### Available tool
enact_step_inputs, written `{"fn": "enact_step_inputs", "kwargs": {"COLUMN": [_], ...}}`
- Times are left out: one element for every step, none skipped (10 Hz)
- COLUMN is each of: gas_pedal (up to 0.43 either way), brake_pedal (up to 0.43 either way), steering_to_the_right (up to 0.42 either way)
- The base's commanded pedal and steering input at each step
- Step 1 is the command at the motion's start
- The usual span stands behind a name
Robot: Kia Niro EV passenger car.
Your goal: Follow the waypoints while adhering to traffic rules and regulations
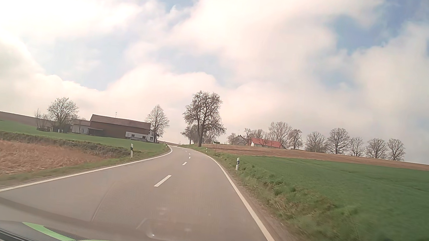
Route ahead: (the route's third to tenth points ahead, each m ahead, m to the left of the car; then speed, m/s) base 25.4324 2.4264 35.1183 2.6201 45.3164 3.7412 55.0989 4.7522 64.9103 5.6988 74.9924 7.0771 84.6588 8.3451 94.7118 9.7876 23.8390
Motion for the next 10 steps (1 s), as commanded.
{"fn": "enact_step_inputs", "kwargs": {"gas_pedal": [0.37, 0.37, 0.358, 0.339, 0.331, 0.319, 0.311, 0.299, 0.287, 0.287], "brake_pedal": [0.0, 0.0, 0.0, 0.0, 0.0, 0.0, 0.0, 0.0, 0.0, 0.0], "steering_to_the_right": [-0.001, -0.002, -0.004, -0.005, -0.006, -0.008, -0.01, -0.013, -0.015, -0.017]}}
